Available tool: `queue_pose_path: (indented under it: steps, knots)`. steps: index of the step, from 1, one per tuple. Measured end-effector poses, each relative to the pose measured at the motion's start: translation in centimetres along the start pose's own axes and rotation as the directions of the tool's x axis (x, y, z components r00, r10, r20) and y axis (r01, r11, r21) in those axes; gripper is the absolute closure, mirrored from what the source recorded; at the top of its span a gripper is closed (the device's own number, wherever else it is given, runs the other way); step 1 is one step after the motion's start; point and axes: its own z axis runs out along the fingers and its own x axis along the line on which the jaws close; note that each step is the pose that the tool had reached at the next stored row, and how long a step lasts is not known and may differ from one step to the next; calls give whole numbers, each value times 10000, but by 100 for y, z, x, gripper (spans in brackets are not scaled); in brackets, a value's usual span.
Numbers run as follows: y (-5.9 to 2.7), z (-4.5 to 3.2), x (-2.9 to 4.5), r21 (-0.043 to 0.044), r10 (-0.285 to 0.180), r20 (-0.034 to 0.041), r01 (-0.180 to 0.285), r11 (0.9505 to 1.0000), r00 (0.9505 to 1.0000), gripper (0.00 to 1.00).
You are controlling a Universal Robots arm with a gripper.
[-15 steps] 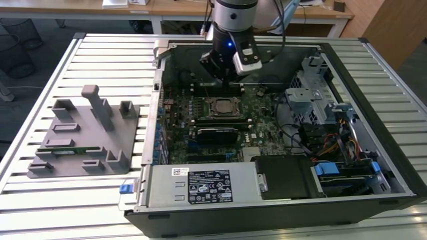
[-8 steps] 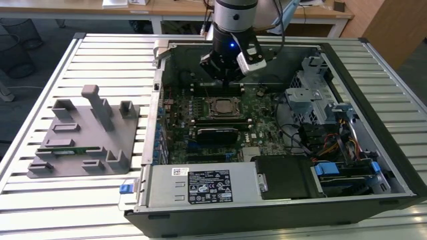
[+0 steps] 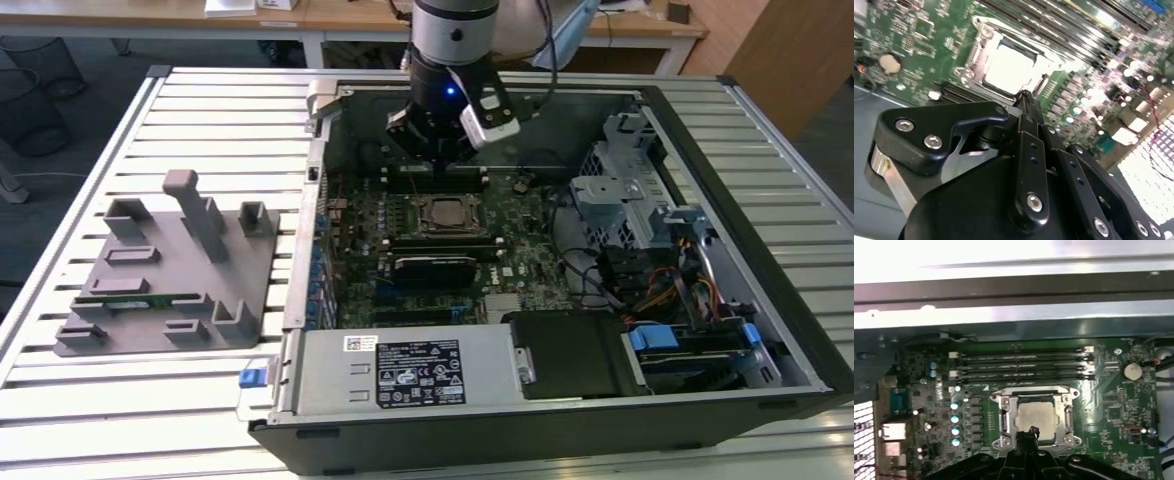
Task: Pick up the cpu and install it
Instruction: 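Install the first cpu locking lever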
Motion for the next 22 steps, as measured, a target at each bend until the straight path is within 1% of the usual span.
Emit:
queue_pose_path:
  steps: [3,5,7,9,13,16,19,22]
  knots:
    - [-6,4,91,-2,-15,5,15,10000,10000,89]
    - [-6,11,102,-16,-147,2,147,9999,9999,89]
    - [-7,14,103,-14,-503,-9,503,9987,9987,89]
    - [-7,16,107,-15,-682,-7,682,9977,9977,89]
    - [-11,19,167,-14,-734,53,734,9973,9973,89]
    - [-16,22,241,-14,-741,118,741,9972,9972,89]
    - [-20,25,323,-13,-743,169,743,9972,9971,89]
    - [-3,31,387,-13,-746,216,747,9972,9970,89]
